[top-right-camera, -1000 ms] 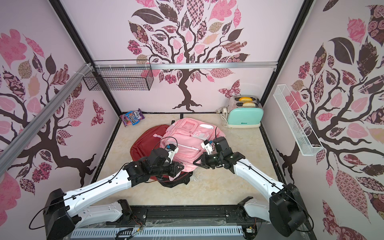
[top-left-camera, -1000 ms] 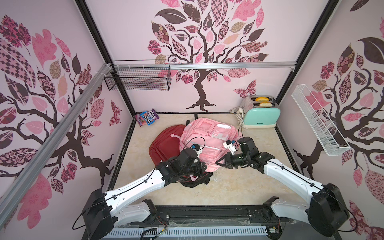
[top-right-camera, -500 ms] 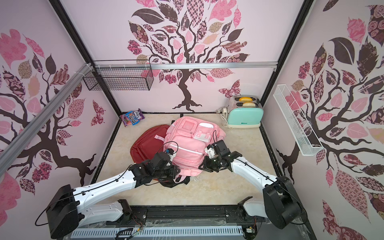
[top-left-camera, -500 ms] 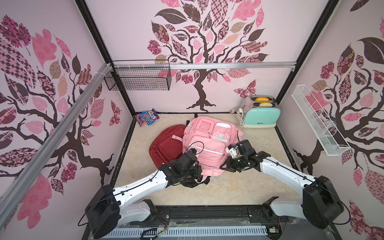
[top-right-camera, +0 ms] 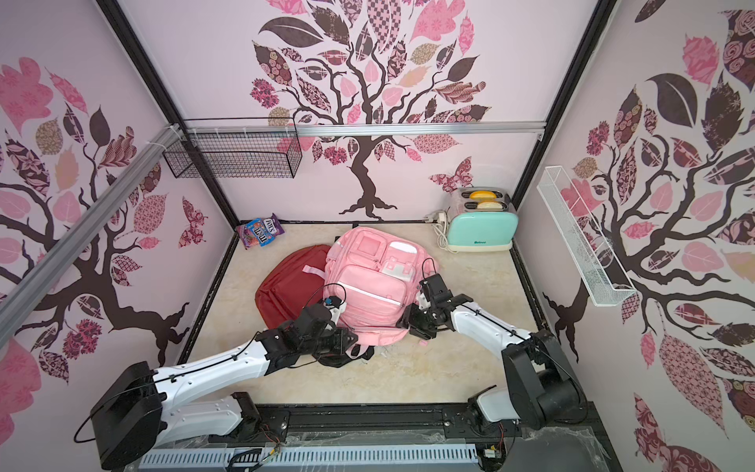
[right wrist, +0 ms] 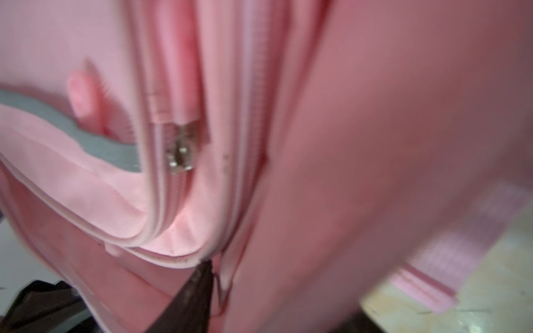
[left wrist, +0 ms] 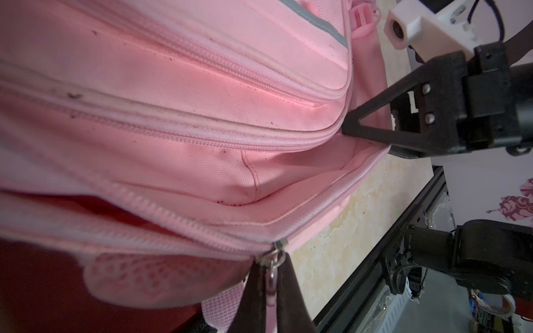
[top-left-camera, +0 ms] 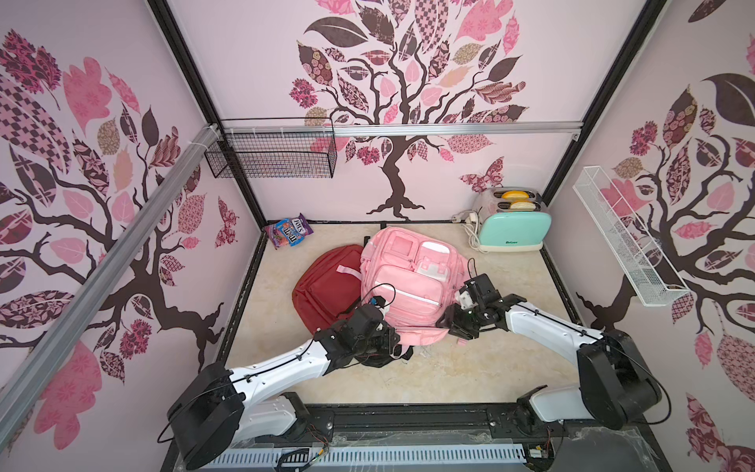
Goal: Zip up the backpack
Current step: Zip the zipper on the backpack.
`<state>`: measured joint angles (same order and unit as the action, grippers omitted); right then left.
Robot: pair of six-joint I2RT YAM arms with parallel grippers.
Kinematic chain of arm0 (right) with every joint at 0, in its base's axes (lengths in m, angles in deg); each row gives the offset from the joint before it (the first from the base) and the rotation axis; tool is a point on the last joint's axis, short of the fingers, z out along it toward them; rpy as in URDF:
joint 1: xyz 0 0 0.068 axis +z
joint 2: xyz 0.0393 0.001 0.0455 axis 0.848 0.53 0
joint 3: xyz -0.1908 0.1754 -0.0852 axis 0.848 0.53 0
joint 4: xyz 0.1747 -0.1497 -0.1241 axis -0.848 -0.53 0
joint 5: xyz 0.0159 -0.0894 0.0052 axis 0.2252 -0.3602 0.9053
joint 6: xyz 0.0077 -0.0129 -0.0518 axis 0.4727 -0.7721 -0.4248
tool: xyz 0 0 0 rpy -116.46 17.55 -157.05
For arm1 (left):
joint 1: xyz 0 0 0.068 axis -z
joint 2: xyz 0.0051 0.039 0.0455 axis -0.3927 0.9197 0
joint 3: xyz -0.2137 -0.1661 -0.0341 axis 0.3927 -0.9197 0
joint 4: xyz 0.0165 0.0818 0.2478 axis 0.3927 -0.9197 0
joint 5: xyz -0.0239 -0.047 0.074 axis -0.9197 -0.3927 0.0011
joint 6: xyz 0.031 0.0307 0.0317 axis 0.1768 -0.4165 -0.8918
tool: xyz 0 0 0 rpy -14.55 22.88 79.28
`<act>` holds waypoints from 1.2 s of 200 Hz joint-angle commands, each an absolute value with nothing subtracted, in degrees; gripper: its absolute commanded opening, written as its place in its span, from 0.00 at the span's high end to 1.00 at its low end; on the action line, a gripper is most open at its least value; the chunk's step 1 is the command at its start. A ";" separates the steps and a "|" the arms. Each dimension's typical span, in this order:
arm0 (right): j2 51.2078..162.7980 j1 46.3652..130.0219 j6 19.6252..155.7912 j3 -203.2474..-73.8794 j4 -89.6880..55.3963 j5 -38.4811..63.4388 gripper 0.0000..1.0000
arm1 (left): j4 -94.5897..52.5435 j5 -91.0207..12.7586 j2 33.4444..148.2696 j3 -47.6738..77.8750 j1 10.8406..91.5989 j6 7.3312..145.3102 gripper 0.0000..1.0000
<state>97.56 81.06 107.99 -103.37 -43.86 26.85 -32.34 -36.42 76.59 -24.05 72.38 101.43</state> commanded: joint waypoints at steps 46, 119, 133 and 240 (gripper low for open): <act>89.85 81.91 128.33 -89.98 -20.58 34.24 0.11 | -24.29 -41.57 79.16 -24.78 73.31 101.65 1.00; 89.11 88.77 135.44 -87.28 -11.63 32.38 0.11 | -24.00 -41.84 80.93 -23.97 74.27 101.20 1.00; 89.97 89.96 136.51 -87.50 -10.01 32.30 0.11 | -24.29 -41.77 80.81 -23.91 74.36 101.12 1.00; 87.39 90.72 129.40 -91.42 -10.18 35.02 0.68 | -25.93 -41.69 80.12 -22.35 74.45 100.78 1.00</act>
